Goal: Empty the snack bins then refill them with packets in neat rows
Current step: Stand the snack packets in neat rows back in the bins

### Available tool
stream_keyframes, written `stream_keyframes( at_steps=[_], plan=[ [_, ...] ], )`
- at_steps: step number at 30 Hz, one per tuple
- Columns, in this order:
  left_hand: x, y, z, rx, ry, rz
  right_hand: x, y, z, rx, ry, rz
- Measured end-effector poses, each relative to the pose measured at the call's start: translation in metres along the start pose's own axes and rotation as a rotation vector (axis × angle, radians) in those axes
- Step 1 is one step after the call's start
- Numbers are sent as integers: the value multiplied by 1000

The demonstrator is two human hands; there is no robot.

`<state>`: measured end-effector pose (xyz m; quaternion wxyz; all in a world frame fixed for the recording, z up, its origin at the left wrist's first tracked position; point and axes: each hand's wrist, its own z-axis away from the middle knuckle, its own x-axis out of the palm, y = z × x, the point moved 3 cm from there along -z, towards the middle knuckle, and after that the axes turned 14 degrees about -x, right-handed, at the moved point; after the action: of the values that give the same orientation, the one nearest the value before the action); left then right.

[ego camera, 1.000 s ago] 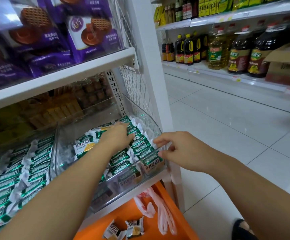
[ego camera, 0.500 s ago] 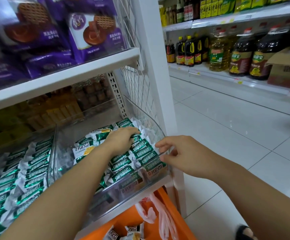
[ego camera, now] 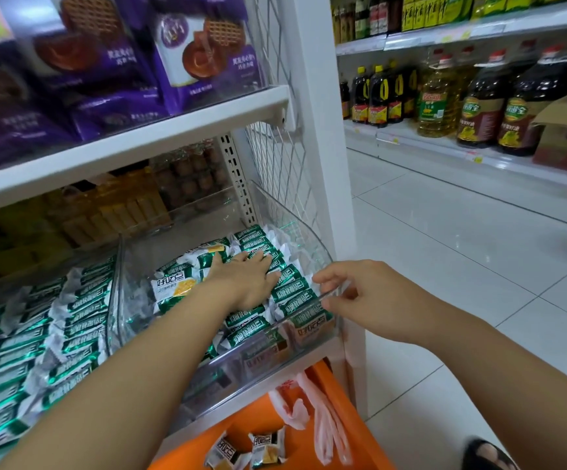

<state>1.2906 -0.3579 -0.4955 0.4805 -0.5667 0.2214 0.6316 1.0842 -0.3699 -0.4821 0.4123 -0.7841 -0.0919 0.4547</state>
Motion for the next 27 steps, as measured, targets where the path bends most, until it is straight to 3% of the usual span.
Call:
stream_keyframes(
  at_steps=[3,5,13,17,21,27],
  plan=[
    [-6,7,5,36,248,75,0,-1,1,-10,-5,10],
    [-6,9,10,74,320,148,-2,-1,0,-12,-3,12],
    [4,7,9,261,94,311,0,-1,-1,-2,1,3],
    [0,7,21,301,184,581,-1,-3,0,-5,5,0],
    [7,10,24,331,169,447,-2,-3,1,-21,5,14],
    [-1,5,18,299,1,508,-2,-2,2,-23,-15,11]
  ],
)
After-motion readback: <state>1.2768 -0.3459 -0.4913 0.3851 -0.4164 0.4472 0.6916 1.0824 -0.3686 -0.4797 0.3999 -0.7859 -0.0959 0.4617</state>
